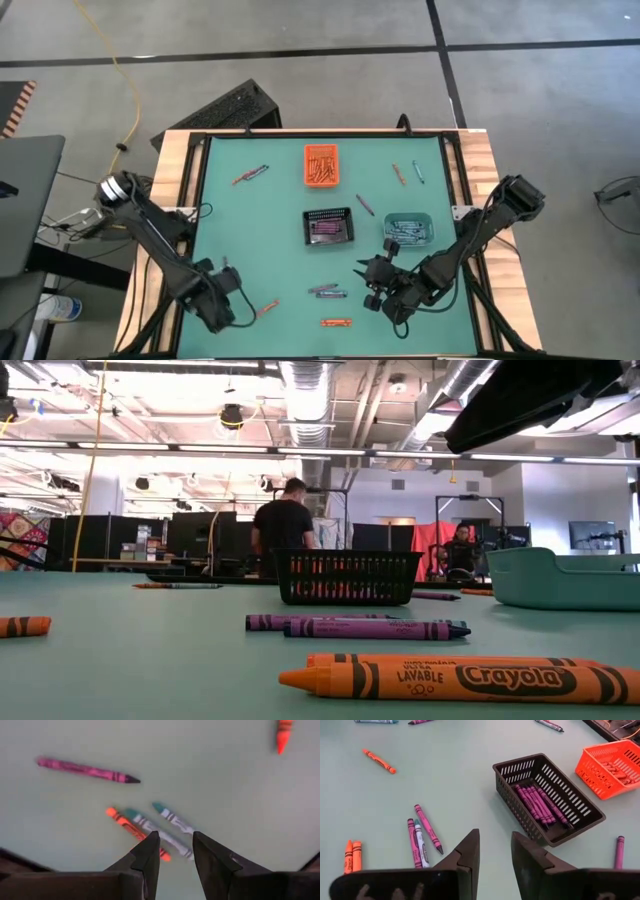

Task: Sort crayons
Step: Put the blue crayon into the green bin

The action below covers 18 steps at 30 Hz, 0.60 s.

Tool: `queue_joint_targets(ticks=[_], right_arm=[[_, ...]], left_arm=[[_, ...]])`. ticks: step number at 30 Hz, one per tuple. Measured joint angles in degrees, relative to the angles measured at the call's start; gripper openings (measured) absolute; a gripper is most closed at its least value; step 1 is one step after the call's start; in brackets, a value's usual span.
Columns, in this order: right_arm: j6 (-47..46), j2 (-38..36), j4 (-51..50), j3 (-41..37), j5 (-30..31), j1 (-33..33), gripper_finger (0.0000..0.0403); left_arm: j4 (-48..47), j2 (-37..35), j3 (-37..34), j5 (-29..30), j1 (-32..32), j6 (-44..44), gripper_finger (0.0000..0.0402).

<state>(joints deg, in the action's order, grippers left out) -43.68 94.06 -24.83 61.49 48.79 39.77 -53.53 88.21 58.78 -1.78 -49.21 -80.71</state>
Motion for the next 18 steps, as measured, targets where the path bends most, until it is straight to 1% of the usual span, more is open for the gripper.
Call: queue_joint_targets(ticks=[5, 7, 9, 11, 18], right_arm=[[0.02, 0.01, -0.20, 0.00, -0.36, 0.00, 0.0107], [0.03, 0.00, -0.21, 0.00, -0.36, 0.00, 0.0107], [0.04, 0.00, -0.20, 0.00, -0.36, 0.00, 0.0107], [0.07, 0.00, -0.20, 0.00, -0.36, -0.04, 0.0107], [0.13, 0.00, -0.20, 0.00, -0.36, -0.04, 0.0107]], left_arm=[[17.28, -7.62, -10.38, 0.81, -0.85, -8.84, 0.0105], [21.23, -8.81, -13.40, 0.92, -1.09, -13.09, 0.0105], [21.38, -8.97, -15.53, 0.35, -1.11, -17.45, 0.0105], [21.27, -8.70, -16.80, -0.47, -1.30, -19.70, 0.0105], [22.22, -7.50, -17.00, -0.61, -1.53, -19.98, 0.0105]])
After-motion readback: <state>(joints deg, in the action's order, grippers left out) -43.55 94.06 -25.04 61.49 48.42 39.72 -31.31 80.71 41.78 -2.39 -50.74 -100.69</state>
